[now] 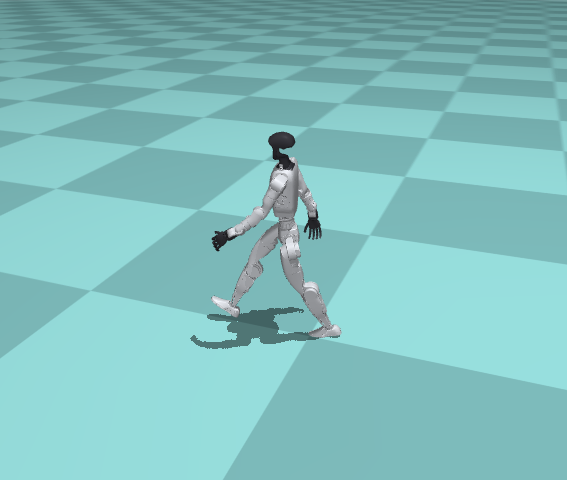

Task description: Walk run

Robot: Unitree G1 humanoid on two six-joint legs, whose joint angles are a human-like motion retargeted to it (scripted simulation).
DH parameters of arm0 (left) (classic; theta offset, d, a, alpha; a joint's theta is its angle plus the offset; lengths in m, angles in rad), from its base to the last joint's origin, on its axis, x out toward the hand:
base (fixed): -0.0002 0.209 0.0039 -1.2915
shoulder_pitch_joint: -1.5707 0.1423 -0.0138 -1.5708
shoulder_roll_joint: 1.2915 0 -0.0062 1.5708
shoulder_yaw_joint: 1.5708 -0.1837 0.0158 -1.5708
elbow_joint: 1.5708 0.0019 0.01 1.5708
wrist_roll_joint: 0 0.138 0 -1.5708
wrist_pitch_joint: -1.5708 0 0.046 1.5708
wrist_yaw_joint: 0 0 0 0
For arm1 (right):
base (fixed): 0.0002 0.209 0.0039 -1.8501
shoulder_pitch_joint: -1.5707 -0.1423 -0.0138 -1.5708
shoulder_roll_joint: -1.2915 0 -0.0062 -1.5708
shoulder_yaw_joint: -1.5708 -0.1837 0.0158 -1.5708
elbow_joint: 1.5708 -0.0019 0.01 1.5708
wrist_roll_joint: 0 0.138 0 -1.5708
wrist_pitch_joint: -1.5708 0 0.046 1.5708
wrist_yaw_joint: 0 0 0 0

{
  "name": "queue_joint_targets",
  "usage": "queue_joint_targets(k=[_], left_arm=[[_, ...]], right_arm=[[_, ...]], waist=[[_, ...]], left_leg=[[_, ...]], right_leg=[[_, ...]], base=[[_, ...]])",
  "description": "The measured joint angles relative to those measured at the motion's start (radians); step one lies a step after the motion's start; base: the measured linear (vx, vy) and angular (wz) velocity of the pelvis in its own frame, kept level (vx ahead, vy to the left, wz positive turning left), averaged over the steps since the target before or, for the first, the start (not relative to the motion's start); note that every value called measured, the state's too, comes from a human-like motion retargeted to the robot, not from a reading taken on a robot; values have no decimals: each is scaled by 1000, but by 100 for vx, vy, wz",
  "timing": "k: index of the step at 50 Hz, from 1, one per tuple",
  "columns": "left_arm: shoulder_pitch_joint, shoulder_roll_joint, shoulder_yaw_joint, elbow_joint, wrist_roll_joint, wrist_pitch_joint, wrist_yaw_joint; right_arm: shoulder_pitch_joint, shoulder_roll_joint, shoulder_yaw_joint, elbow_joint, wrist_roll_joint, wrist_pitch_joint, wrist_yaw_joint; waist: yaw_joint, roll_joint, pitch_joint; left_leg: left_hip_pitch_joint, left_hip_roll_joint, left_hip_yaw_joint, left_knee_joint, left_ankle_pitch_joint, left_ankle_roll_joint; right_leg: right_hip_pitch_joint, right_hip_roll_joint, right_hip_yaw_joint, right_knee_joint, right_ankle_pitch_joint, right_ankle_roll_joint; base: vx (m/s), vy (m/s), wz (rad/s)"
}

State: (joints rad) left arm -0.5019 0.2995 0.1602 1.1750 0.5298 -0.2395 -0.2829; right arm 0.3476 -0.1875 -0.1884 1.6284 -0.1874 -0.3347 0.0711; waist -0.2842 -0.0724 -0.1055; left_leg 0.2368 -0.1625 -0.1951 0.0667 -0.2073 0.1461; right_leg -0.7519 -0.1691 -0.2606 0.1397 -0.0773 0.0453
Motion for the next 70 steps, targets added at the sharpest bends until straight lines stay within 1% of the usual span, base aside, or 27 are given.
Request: queue_joint_targets(k=[3,5,7,9,10,12,15,20,25,27,30,33,35,36,38,41,45,48,53,56,57,60,62,63,65,67,70], left_arm=[[5,-18,-15,-20,-81,-38,-51],[52,-47,0,-45,-90,-58,-39],[176,-77,13,-74,-66,-61,-1],[283,-114,0,-65,-55,-70,43],[326,-128,-4,-52,-42,-71,53],[412,-128,-11,-8,21,-54,75],[537,-158,-42,98,104,-28,155],[710,-211,37,290,191,48,276],[837,-199,58,401,194,127,282],[868,-193,77,412,207,138,255],[889,-181,87,418,191,150,235],[873,-180,103,407,170,149,222],[866,-176,110,390,163,153,202],[842,-181,106,374,156,146,194],[774,-188,77,341,130,134,170],[644,-158,6,303,54,116,125],[460,-120,11,206,21,79,125],[321,-106,2,149,-25,42,133],[123,-47,-17,58,-113,11,86],[47,-11,-39,7,-120,-3,51],[34,-6,-52,-8,-119,-6,41],[48,-18,-67,-50,-110,-22,31],[108,-49,-52,-54,-87,-41,34],[156,-72,-44,-48,-67,-56,35],[239,-125,-57,8,-26,-115,76],[286,-127,-107,89,12,-160,121],[390,-121,-95,189,125,-122,196]], right_arm=[[53,18,-64,0,17,64,75],[73,35,-90,-9,20,79,88],[73,49,-81,-11,44,96,78],[40,64,-65,-32,88,108,82],[10,68,-46,-47,119,111,90],[-76,84,19,-76,194,126,97],[-190,119,53,-156,212,150,54],[-397,92,119,-310,114,155,-47],[-597,56,128,-428,170,188,59],[-669,48,120,-455,212,203,97],[-733,48,108,-483,239,206,112],[-723,83,102,-475,236,184,76],[-656,117,75,-449,211,183,72],[-614,128,76,-450,217,188,78],[-537,120,74,-445,238,179,115],[-442,94,85,-386,218,177,152],[-338,94,47,-251,116,154,117],[-250,62,43,-178,121,150,149],[-129,27,-6,-114,79,177,158],[-74,19,-55,-90,76,193,170],[-56,16,-72,-84,76,199,178],[-26,19,-124,-81,59,223,182],[-10,18,-121,-81,75,208,170],[-8,11,-99,-64,109,194,163],[-31,7,-42,-36,200,193,136],[-103,8,11,-44,258,198,132],[-230,50,69,-91,283,207,120]], waist=[[4,-23,-39],[18,-53,-64],[23,-89,-80],[57,-101,-87],[94,-128,-75],[118,-149,-44],[179,-156,-28],[279,-104,11],[388,-31,69],[413,-26,76],[444,1,70],[442,26,46],[468,34,-21],[457,43,-17],[440,74,4],[409,86,1],[305,40,13],[205,23,20],[48,-12,34],[-11,-11,16],[-24,-13,6],[-15,-16,-40],[-8,-43,-49],[6,-57,-51],[40,-63,-46],[116,-118,3],[152,-112,41]], left_leg=[[57,13,-29,50,138,-56],[91,10,39,98,357,-89],[94,31,188,215,622,-72],[2,28,276,452,730,-4],[-42,-5,331,571,731,46],[-133,67,433,769,519,114],[-362,104,446,941,330,111],[-620,78,375,731,193,-18],[-749,61,252,236,175,-143],[-802,63,199,109,159,-167],[-864,87,223,79,139,-159],[-871,124,289,254,128,-114],[-936,190,255,436,139,-144],[-919,205,231,487,119,-135],[-846,194,219,555,30,-74],[-727,200,215,536,-44,-56],[-502,97,197,290,8,-16],[-347,30,121,135,44,18],[-158,-25,6,43,12,48],[-56,-9,-53,19,-14,52],[-29,-4,-72,25,-13,46],[12,8,-72,75,77,1],[55,-12,-6,140,263,-15],[68,-10,79,188,396,-12],[8,45,266,412,554,33],[-88,19,381,688,541,104],[-305,143,396,1036,345,116]], right_leg=[[-14,-41,-61,122,-70,-77],[25,-97,-197,179,45,-125],[18,-80,32,316,44,-90],[90,-99,72,355,9,-81],[147,-82,108,347,-25,-103],[250,-66,111,339,-76,-135],[412,-40,93,228,-72,-158],[675,100,60,22,-56,-194],[915,214,90,-96,-96,-190],[987,209,69,-110,-111,-173],[1068,221,83,-85,-81,-147],[1115,221,44,-9,117,-108],[1091,161,-70,103,369,-113],[1037,169,-7,231,470,-112],[945,157,-23,492,576,-163],[725,162,18,793,416,-136],[394,108,28,914,202,-121],[262,-6,-82,717,88,-111],[111,-15,-20,162,-18,19],[23,-20,2,16,-38,42],[3,-32,-7,22,-42,38],[-26,-55,-9,197,-118,-47],[17,-85,-34,225,19,-66],[27,-81,40,284,31,-54],[69,-95,113,355,31,-36],[169,-75,167,352,-31,-91],[304,-13,105,330,-104,-147]], base=[[143,-57,40],[167,-60,-8],[163,-47,-17],[118,-21,-96],[123,-27,-148],[137,-38,-90],[118,-15,-43],[117,-13,-53],[134,-4,-82],[124,3,-63],[131,9,-50],[144,15,-37],[167,17,-67],[150,18,-4],[112,18,45],[134,7,18],[98,-5,84],[94,-6,135],[126,-31,123],[121,-45,99],[165,-62,91],[126,-45,22],[176,-56,-17],[157,-38,-28],[137,-23,-54],[120,-42,-135],[114,-46,-28]])
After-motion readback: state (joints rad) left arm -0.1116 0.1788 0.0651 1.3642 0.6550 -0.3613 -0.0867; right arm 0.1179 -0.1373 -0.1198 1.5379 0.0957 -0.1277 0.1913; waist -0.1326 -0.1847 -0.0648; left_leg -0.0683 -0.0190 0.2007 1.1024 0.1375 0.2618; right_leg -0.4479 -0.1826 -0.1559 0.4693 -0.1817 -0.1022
